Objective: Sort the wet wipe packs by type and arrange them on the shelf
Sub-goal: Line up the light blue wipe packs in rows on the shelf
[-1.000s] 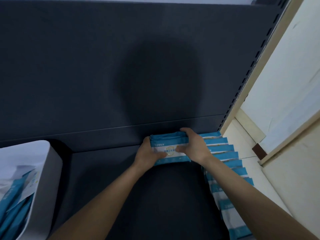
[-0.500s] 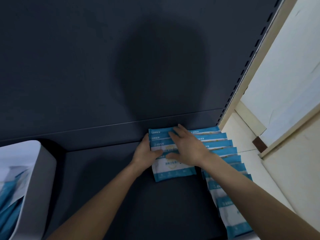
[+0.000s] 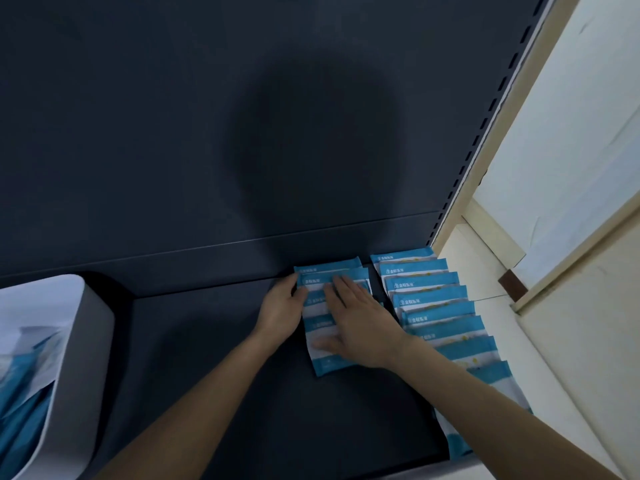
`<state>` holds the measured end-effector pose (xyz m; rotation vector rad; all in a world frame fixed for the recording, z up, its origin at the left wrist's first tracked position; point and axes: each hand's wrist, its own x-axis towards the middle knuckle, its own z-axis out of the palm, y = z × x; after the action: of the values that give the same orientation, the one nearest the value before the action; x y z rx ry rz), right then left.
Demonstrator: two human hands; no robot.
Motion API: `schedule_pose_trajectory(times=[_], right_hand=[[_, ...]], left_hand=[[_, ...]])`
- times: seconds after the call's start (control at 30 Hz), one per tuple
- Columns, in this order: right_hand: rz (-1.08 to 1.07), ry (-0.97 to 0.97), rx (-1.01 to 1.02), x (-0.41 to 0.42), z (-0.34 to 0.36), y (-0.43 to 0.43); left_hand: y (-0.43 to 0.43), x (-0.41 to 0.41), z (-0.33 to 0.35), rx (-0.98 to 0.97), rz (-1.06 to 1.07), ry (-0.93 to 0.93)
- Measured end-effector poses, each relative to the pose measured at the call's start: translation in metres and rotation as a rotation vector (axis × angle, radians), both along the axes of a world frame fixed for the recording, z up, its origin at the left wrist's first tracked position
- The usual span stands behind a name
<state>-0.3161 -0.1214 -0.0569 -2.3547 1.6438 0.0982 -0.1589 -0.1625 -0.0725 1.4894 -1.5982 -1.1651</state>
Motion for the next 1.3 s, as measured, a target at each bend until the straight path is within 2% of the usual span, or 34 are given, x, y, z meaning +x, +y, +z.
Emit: schedule_pose_trajectory(times=[0.27,0.37,0.53,0.73,0.87,0.93,1.07,1.13,1.3], right_hand=[[-0.006,0.001,-0.006,-0.004,0.001,0.015],[-0.022,-0.001,0.012,-0.001,0.0,0.026],[-0.059,-0.002,-0.014,0.007,-0.002,0.039],[-0.135,-0.055,0.0,0.009,-0.001,0.059],[-0.074,-0.007,0.018,0.006,-0.006,0.062],[-0.034,-0.016,0.011,0.004,-0.007,0.06],[0.03,-0.054,-0.014,0.004,-0.006,0.065],[0.036,-0.068,-0.014,0.004,-0.007,0.068],[-0.001,-0.107,-0.032,0.003,-0.007,0.068]], left_hand=[[0.002,0.009,-0.004,-0.026,0.164,-0.105],[0.007,0.009,-0.002,-0.023,0.096,-0.093],[0.006,0.0,0.0,-0.058,-0.107,-0.181],[0.02,0.006,0.005,-0.046,-0.009,-0.162],[0.027,0.009,0.006,-0.007,-0.092,-0.082],[0.027,0.006,0.004,0.004,-0.085,-0.091],[0.029,0.006,0.0,0.087,0.074,-0.181],[0.03,0.006,-0.002,0.125,0.076,-0.189],[0.028,0.001,-0.001,0.086,0.054,-0.195]])
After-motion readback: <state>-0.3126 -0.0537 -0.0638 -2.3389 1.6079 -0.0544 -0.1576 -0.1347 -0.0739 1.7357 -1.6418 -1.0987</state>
